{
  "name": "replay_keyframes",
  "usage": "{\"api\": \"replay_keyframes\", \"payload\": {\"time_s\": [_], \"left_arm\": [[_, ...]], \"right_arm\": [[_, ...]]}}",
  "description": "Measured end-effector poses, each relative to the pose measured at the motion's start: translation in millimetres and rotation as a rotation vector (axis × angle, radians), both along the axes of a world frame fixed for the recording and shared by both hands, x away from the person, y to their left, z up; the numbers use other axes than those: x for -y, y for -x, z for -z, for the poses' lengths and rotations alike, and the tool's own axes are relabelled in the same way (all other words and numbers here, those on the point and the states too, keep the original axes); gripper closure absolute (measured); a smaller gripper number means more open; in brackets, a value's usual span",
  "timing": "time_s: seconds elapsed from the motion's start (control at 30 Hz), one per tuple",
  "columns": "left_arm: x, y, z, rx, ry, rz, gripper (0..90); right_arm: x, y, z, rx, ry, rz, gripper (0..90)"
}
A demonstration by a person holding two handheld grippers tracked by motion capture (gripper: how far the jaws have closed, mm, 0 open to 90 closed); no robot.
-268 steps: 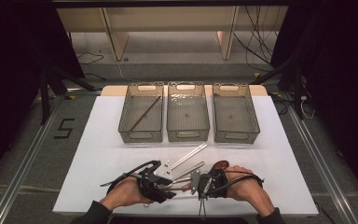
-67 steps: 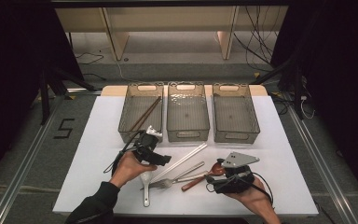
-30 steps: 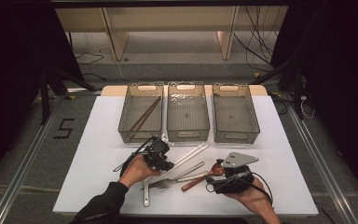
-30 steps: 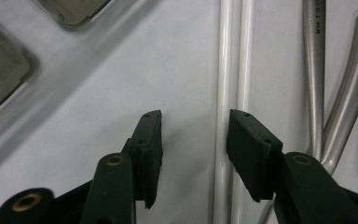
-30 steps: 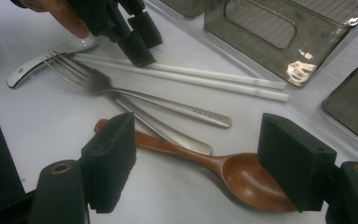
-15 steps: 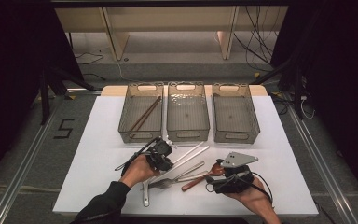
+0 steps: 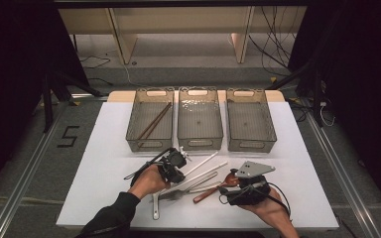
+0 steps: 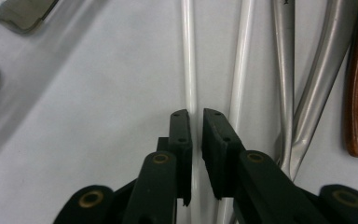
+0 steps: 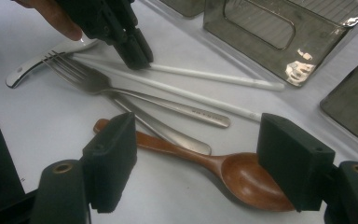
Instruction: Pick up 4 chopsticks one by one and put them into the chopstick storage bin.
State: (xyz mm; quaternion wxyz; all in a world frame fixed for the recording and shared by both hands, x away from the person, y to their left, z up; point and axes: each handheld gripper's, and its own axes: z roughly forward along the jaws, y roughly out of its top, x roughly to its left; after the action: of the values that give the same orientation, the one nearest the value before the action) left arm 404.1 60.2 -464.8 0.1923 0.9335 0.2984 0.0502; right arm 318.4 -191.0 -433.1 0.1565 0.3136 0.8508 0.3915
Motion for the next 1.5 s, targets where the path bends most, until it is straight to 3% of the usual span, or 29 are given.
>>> {"api": "replay_keyframes", "payload": {"time_s": [0.27,0.7,0.9,1.5], "left_arm": [[3.3,-1.0,-1.2,-0.007,-0.024,0.006,83.9],[4.5,-3.7,-1.8,-0.027,-0.029,0.005,84.6],[5.5,-2.9,-2.4,-0.017,-0.039,0.02,85.1],[3.4,0.1,-18.4,0.022,0.031,0.028,85.3]], "right_arm": [[0.0,-0.1,-0.3,0.001,0.002,-0.002,29.8],[0.1,0.1,-0.8,0.003,-0.001,-0.002,29.8],[0.2,0.2,-1.9,0.004,-0.002,0.0,29.9],[1.1,0.0,-1.9,0.003,-0.004,0.003,30.1]]}}
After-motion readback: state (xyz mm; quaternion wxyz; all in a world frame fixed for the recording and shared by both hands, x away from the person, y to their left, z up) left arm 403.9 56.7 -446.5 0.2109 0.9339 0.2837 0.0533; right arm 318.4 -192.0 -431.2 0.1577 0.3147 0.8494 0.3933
